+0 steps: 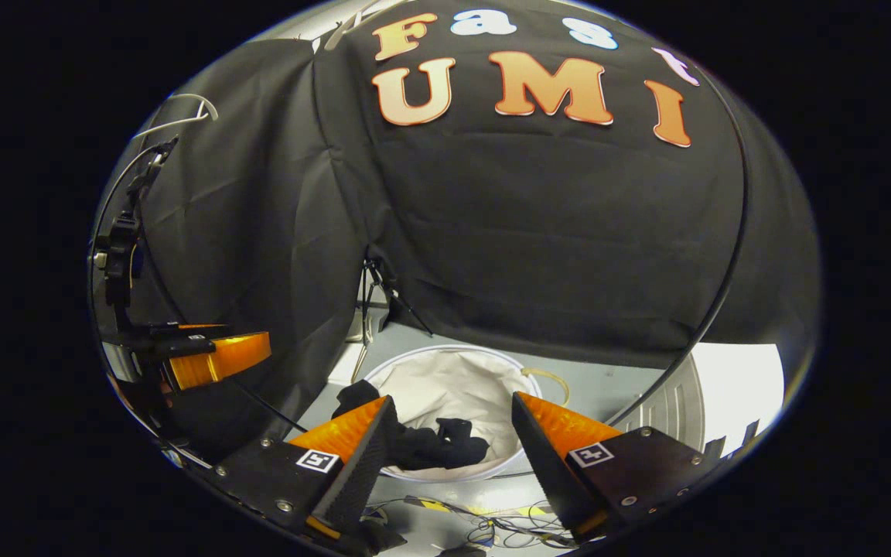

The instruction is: Grasp the clothes on the hanger with both hands and then place them into the laundry hamper below.

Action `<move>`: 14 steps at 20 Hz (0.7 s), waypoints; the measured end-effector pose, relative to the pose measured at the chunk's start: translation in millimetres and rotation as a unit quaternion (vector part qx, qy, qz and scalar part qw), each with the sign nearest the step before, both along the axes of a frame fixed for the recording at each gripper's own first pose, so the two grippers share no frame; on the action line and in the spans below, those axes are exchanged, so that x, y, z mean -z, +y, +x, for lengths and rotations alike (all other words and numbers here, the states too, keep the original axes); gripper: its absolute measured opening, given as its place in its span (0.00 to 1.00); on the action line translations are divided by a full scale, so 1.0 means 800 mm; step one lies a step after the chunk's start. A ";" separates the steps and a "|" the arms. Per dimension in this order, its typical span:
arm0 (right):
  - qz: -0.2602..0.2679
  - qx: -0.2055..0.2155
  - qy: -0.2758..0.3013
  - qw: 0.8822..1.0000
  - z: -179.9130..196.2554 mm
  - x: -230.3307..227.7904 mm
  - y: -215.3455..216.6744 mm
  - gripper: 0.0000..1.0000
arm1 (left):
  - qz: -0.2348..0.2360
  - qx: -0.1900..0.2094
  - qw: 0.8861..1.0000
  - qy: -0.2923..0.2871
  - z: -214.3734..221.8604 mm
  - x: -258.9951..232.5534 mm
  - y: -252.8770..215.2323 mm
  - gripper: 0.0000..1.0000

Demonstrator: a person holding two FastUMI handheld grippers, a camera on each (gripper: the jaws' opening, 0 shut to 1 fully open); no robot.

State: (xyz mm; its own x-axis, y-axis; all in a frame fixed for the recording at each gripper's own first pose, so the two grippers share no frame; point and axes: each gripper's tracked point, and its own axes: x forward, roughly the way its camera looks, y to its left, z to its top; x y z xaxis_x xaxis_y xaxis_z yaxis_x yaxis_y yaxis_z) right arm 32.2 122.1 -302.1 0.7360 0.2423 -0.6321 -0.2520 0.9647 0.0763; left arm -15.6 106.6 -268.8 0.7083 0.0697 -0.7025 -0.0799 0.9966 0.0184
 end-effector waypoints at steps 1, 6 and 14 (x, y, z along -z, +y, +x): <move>0.002 0.005 -0.009 1.000 -0.002 -0.015 -0.007 0.92 | 0.001 -0.005 1.000 -0.012 -0.002 -0.016 0.000 0.98; 0.011 0.023 -0.068 0.997 -0.005 -0.103 -0.037 0.92 | -0.002 -0.014 0.997 -0.081 0.001 -0.101 -0.008 0.96; 0.016 0.060 -0.199 0.978 -0.003 -0.256 -0.097 0.92 | -0.012 -0.001 0.976 -0.218 0.006 -0.253 -0.037 0.98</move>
